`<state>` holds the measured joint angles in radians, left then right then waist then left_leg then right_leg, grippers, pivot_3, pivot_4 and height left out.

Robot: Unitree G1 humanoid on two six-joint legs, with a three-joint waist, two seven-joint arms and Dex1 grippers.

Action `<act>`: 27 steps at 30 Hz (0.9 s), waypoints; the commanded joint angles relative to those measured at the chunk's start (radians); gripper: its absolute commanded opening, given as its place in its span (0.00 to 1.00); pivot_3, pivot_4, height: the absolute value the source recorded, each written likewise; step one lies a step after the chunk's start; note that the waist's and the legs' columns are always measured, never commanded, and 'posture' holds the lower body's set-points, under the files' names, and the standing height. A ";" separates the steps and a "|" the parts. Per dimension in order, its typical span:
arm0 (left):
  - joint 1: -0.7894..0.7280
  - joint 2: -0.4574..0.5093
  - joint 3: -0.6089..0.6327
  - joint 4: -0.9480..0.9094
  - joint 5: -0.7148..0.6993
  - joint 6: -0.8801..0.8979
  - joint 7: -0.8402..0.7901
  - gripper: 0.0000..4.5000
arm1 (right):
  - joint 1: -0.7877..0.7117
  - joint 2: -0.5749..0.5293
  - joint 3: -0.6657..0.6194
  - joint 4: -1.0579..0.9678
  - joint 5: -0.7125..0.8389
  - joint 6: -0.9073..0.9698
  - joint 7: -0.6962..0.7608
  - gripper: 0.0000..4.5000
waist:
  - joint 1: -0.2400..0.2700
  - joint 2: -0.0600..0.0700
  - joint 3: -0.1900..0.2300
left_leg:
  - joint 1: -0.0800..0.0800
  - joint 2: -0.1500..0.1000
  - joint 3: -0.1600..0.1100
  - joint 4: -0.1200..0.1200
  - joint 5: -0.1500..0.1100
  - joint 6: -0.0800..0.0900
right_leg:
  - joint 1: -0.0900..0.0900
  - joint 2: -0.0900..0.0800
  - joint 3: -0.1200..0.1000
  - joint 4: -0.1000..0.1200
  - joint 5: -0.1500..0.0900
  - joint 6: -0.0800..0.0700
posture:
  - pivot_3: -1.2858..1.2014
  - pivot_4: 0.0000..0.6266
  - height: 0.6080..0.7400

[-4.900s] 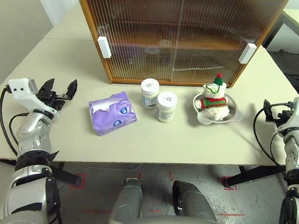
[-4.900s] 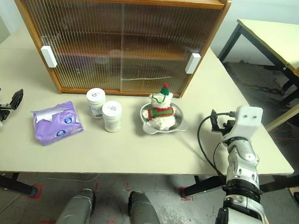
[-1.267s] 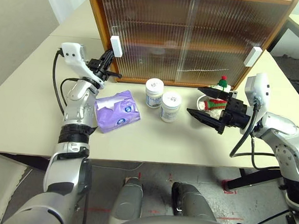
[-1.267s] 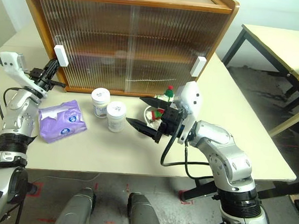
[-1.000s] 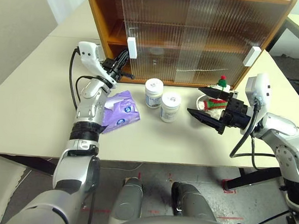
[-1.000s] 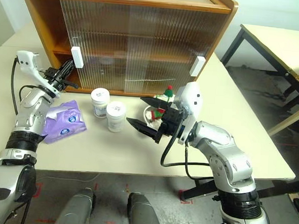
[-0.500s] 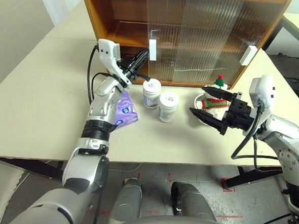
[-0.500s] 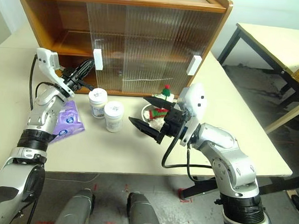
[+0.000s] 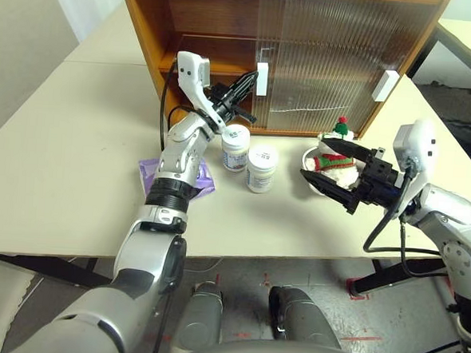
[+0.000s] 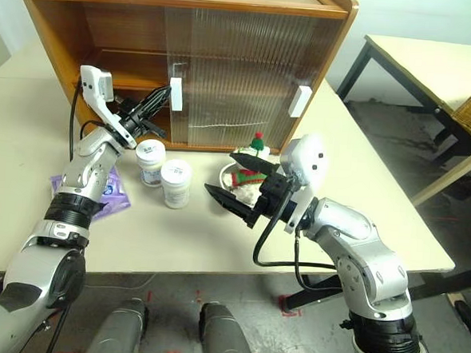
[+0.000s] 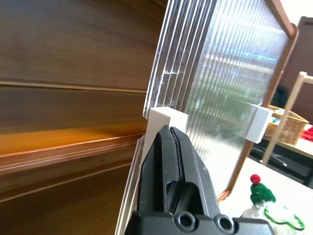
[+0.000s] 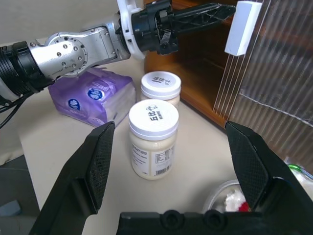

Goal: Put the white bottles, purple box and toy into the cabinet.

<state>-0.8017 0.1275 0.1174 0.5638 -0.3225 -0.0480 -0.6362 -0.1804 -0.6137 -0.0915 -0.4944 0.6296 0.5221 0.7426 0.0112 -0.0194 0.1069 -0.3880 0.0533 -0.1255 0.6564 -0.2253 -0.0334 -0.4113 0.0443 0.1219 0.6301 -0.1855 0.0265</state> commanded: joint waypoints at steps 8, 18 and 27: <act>-0.022 -0.022 -0.009 0.042 0.005 -0.018 -0.023 0.01 | 0.021 -0.009 -0.029 -0.034 0.013 0.012 -0.021 1.00 | -0.013 0.000 0.000 | 0.000 0.000 0.000 0.005 -0.006 0.004 | 0.005 0.000 0.000 -0.007 -0.001 0.002 | 0.48 0.15 1.00; 0.020 0.045 0.022 -0.157 -0.070 0.096 -0.026 0.01 | -0.010 -0.008 0.006 0.034 -0.012 -0.013 0.032 1.00 | -0.012 0.001 0.000 | -0.003 0.000 0.000 0.005 -0.009 0.008 | 0.006 0.000 0.000 -0.013 -0.001 0.002 | 0.51 0.15 1.00; 0.108 0.173 0.042 -0.364 -0.134 0.234 -0.048 0.01 | -0.090 0.007 0.049 0.095 -0.024 -0.019 0.073 1.00 | 0.005 0.002 -0.001 | -0.003 0.000 0.001 0.004 -0.010 0.009 | 0.006 0.001 0.000 -0.013 -0.001 0.003 | 0.54 0.15 1.00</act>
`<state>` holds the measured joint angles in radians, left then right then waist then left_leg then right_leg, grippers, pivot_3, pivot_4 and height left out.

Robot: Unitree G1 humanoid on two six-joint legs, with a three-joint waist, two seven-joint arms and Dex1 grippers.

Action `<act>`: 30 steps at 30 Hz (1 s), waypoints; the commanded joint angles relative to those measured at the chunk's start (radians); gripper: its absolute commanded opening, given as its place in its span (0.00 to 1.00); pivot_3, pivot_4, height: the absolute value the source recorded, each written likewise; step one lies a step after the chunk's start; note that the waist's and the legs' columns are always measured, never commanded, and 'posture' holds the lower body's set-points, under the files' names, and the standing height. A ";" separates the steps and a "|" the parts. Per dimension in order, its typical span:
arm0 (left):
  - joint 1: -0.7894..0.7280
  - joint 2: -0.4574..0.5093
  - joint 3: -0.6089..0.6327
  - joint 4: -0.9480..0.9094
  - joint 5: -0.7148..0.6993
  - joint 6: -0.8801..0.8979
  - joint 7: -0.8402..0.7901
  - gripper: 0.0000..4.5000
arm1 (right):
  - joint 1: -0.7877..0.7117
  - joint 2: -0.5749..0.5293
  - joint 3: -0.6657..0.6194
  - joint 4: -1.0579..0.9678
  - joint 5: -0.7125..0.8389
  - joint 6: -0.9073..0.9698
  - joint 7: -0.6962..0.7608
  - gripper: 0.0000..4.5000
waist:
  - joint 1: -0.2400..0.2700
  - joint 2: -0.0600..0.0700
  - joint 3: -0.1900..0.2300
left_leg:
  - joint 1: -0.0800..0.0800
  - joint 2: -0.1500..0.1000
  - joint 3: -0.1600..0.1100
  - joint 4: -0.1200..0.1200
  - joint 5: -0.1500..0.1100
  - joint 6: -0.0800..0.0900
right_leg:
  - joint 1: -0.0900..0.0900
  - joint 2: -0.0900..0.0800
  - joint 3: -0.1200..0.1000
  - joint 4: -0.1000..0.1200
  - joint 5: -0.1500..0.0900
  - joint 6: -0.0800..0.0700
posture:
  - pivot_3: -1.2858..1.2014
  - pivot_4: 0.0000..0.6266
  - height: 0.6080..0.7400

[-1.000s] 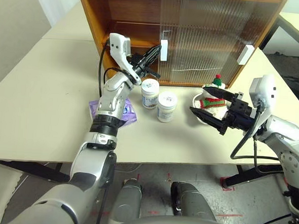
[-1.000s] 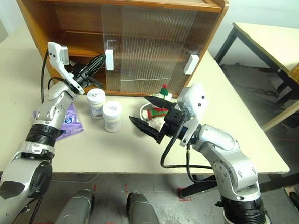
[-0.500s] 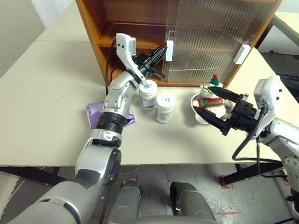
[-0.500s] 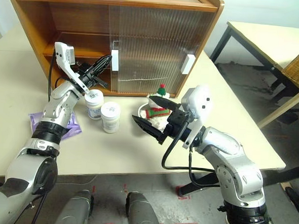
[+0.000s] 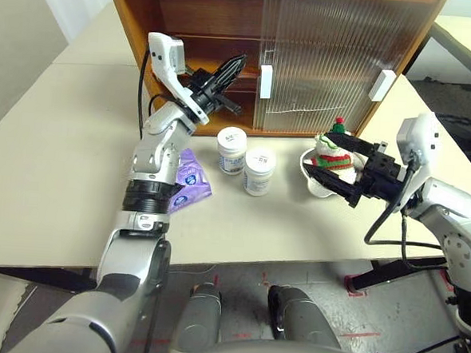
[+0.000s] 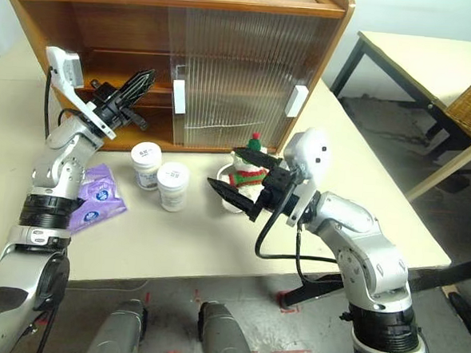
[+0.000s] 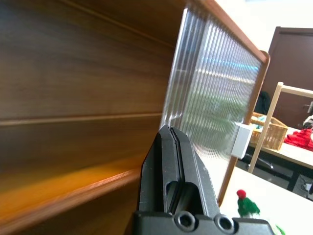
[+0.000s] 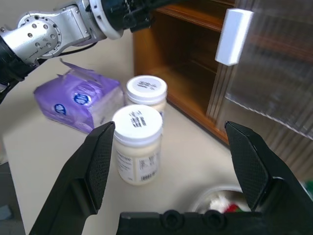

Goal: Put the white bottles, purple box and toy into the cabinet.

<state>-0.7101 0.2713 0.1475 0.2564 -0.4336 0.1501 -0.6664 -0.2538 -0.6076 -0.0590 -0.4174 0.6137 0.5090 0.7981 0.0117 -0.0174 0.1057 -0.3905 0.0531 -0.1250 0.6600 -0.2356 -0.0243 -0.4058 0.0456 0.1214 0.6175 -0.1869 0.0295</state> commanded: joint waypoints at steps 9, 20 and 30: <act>0.093 0.322 0.126 -0.165 -0.155 0.223 -0.169 0.29 | -0.067 0.007 0.045 0.104 -0.027 -0.032 0.079 1.00 | 0.033 0.000 0.000 | 0.001 0.000 -0.001 -0.001 -0.001 -0.003 | -0.004 0.000 0.000 0.006 -0.001 -0.002 | 0.57 0.15 1.00; 0.231 0.682 0.161 -0.327 -0.334 0.566 -0.410 0.99 | -0.095 0.036 0.074 0.165 -0.058 -0.062 0.118 1.00 | 0.067 0.001 -0.001 | -0.001 0.001 -0.003 -0.007 -0.002 -0.014 | -0.017 0.000 0.001 0.018 -0.005 -0.012 | 0.58 0.16 1.00; 0.279 0.775 0.183 -0.353 -0.351 0.649 -0.437 0.99 | -0.116 0.054 0.085 0.170 -0.063 -0.052 0.110 1.00 | 0.077 0.001 -0.001 | 0.000 0.003 -0.003 -0.017 0.000 -0.029 | -0.025 0.001 0.003 0.020 -0.005 -0.018 | 0.59 0.16 1.00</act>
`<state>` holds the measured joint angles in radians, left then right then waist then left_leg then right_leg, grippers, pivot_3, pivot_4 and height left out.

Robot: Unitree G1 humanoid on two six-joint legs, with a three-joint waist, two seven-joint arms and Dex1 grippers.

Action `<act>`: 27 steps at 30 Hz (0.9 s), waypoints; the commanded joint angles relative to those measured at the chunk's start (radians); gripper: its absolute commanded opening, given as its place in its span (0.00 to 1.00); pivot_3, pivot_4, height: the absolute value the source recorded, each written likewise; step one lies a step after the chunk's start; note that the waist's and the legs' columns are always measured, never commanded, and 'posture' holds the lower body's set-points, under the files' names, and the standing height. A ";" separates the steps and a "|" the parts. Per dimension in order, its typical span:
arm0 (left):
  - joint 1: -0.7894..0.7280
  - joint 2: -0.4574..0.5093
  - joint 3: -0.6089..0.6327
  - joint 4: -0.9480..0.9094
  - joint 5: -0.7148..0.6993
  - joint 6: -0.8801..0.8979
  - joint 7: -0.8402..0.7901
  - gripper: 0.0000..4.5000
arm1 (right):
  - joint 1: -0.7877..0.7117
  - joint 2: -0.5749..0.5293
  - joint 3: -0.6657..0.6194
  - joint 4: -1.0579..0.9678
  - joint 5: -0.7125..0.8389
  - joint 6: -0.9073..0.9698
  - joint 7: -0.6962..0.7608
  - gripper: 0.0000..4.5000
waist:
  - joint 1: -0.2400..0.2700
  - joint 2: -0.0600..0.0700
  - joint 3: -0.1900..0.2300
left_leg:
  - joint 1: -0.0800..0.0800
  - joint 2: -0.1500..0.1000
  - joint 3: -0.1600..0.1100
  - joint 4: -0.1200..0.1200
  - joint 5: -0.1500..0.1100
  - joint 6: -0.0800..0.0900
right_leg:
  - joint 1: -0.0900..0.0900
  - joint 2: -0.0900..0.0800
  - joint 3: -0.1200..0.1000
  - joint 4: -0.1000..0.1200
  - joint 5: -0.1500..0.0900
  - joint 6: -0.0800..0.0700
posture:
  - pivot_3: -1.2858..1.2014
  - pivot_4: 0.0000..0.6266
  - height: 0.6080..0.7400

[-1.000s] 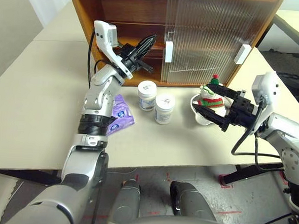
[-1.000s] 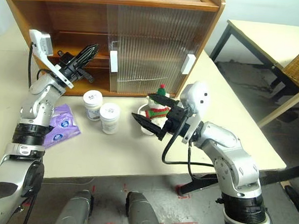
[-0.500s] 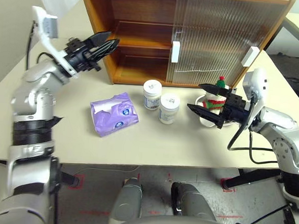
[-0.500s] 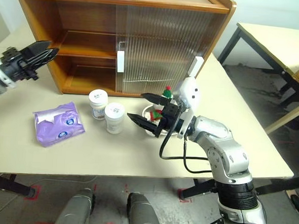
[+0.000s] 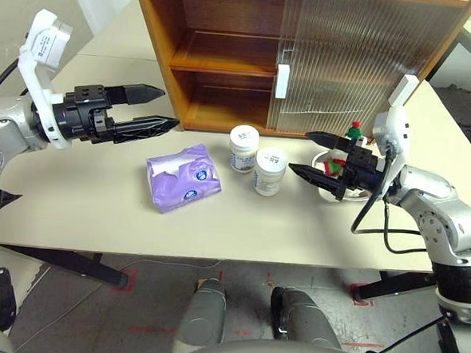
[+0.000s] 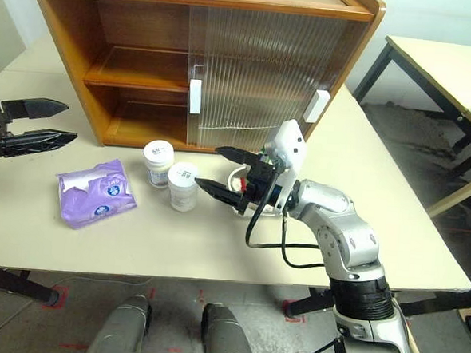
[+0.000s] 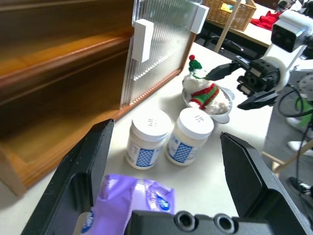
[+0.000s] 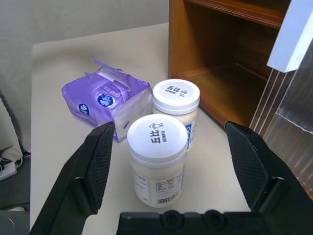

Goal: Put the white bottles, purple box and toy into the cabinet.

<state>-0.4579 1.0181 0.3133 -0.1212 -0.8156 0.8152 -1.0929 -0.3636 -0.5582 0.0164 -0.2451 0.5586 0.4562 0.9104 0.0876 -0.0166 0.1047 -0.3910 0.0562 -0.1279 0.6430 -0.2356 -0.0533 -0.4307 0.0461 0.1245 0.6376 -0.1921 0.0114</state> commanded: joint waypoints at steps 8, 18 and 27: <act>0.215 0.070 0.087 0.109 0.127 -0.133 -0.064 0.99 | -0.017 0.010 0.008 0.019 -0.013 -0.004 0.008 1.00 | 0.001 0.000 0.000 | 0.000 0.004 -0.002 -0.002 0.002 -0.003 | -0.005 0.004 0.001 0.005 -0.001 -0.004 | 0.59 0.17 1.00; 0.385 0.056 0.159 -0.025 0.106 -0.189 -0.117 0.99 | -0.039 0.025 0.023 0.032 -0.022 0.002 0.016 1.00 | 0.009 0.000 0.000 | 0.000 0.008 -0.004 -0.003 -0.004 -0.020 | -0.008 0.006 0.003 0.012 -0.003 -0.008 | 0.60 0.18 1.00; 0.498 -0.008 0.138 -0.144 0.114 -0.211 -0.102 0.99 | -0.055 0.025 0.025 0.037 -0.018 0.016 0.020 1.00 | 0.017 0.000 0.000 | 0.005 0.018 -0.003 -0.014 -0.002 -0.027 | -0.008 0.009 0.002 0.012 -0.003 -0.015 | 0.60 0.19 1.00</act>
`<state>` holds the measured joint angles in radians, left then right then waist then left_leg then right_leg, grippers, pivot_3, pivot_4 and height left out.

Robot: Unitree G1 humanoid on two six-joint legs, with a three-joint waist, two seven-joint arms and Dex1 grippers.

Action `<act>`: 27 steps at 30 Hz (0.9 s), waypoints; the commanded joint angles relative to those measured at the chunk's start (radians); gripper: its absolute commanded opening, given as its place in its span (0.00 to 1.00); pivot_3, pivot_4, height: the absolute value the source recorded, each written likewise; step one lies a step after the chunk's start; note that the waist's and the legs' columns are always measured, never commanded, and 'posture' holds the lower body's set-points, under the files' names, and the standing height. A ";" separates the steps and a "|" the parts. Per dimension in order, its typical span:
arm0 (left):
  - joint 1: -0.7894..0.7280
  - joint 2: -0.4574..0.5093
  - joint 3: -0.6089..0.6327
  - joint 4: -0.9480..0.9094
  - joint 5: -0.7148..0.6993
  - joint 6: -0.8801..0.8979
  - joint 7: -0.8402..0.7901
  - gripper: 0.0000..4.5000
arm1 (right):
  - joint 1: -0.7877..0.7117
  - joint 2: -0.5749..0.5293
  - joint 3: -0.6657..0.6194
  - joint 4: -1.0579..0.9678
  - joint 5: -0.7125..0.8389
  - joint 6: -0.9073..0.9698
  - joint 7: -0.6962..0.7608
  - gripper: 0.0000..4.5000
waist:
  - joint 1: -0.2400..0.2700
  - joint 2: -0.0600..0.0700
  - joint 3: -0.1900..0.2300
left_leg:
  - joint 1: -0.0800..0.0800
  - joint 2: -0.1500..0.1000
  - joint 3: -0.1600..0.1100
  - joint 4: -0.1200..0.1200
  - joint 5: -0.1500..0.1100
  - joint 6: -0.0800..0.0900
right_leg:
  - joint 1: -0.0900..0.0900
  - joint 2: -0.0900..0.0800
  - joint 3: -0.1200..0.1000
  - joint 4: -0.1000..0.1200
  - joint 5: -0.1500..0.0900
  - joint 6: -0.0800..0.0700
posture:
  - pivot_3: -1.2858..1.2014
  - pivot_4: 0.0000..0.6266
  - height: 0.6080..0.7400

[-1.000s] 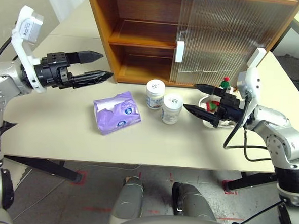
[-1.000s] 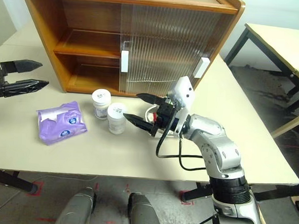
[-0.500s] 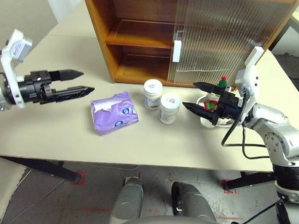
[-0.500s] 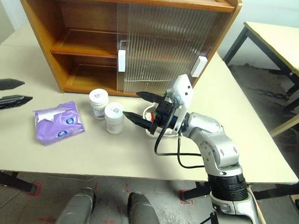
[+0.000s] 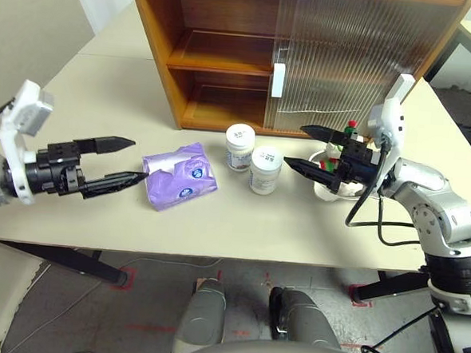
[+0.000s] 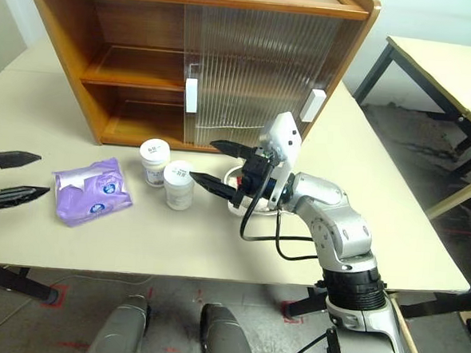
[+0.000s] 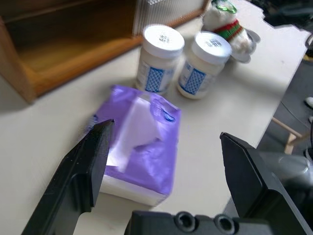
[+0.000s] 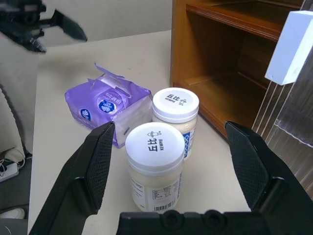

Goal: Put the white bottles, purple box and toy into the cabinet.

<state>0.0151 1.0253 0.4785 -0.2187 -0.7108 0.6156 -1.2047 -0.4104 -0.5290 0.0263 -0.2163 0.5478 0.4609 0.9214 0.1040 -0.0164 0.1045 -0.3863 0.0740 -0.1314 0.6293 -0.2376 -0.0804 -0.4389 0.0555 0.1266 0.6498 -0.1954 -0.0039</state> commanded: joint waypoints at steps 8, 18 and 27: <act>0.044 -0.048 -0.122 -0.043 0.085 -0.085 0.023 0.99 | 0.009 -0.012 0.005 -0.001 -0.006 0.012 0.012 1.00 | 0.004 0.000 0.000 | 0.003 0.002 0.000 -0.002 0.002 -0.001 | 0.000 0.002 0.000 0.001 -0.001 -0.002 | 0.59 0.19 1.00; 0.056 -0.060 -0.192 0.091 0.227 -0.273 -0.013 0.99 | 0.036 -0.014 -0.006 -0.015 -0.003 0.006 0.002 1.00 | -0.001 0.000 0.000 | 0.003 0.002 0.000 -0.003 0.001 -0.002 | 0.000 0.002 0.000 0.001 -0.001 -0.002 | 0.58 0.20 1.00; -0.038 -0.159 -0.310 0.248 0.370 -0.471 0.047 0.99 | 0.052 -0.020 -0.017 -0.010 -0.003 -0.007 0.007 1.00 | -0.005 0.000 0.000 | 0.001 0.002 0.000 -0.003 0.000 -0.003 | 0.000 0.001 -0.001 0.000 -0.002 -0.003 | 0.58 0.20 1.00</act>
<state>-0.0078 0.8830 0.1954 0.0002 -0.3734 0.1777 -1.1765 -0.3689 -0.5431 0.0183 -0.2232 0.5481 0.4594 0.9274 0.0992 -0.0162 0.1046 -0.3849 0.0764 -0.1317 0.6266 -0.2369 -0.0823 -0.4390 0.0569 0.1259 0.6500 -0.1970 -0.0065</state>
